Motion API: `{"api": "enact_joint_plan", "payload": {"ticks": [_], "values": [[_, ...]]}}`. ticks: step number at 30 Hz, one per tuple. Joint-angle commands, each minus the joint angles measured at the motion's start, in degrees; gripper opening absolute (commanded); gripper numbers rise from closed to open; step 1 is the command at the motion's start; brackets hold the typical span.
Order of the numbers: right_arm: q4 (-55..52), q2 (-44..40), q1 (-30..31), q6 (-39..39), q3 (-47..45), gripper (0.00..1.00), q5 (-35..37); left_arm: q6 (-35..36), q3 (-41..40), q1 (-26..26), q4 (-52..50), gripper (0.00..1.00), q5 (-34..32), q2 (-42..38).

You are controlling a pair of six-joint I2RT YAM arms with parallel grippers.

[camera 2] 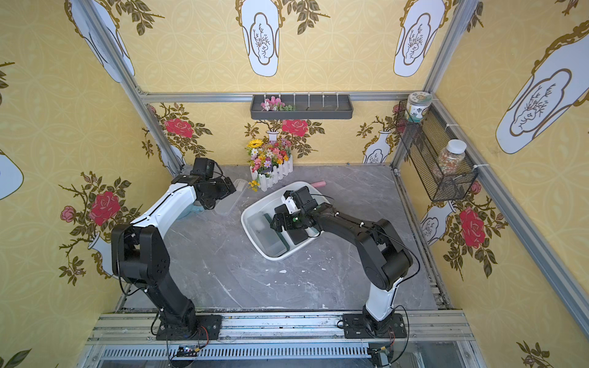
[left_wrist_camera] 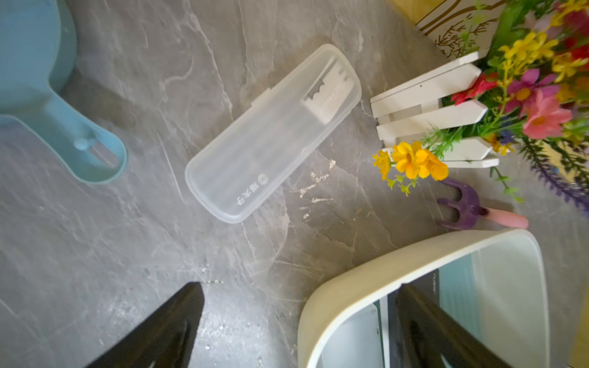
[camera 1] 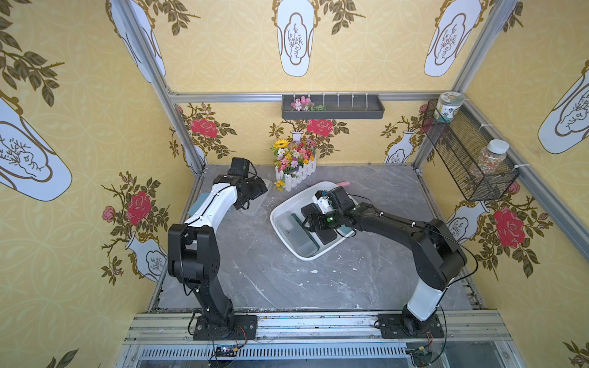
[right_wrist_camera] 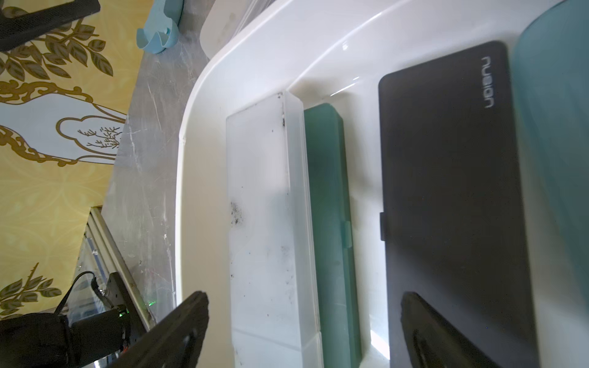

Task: Put the pencil case into the storage box
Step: Place the pencil case at the storage box.

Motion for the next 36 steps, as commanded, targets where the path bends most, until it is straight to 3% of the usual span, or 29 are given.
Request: {"api": "enact_joint_plan", "payload": {"ticks": [1,7,15,27,36], "values": [[-1.15,-1.09,0.17,-1.05,-0.37,0.97,2.24,7.86,2.02,-0.42,0.22,1.00,-7.48,2.28],[-0.73,-2.42,0.10,-1.29,-2.43,0.97,2.61,17.15,15.12,-0.43,-4.58,1.00,-15.28,13.95],[-1.28,-6.20,0.14,-1.68,-4.82,0.97,2.85,26.19,31.36,-0.42,-9.64,1.00,-14.90,29.25],[-3.68,-9.73,-0.42,-3.31,-6.03,0.97,3.12,36.50,28.07,-0.40,-6.25,1.00,-6.91,30.42],[-2.83,-10.82,-0.45,-2.56,-8.30,0.97,2.81,39.11,38.12,0.62,-14.41,1.00,-1.79,37.23]]}}
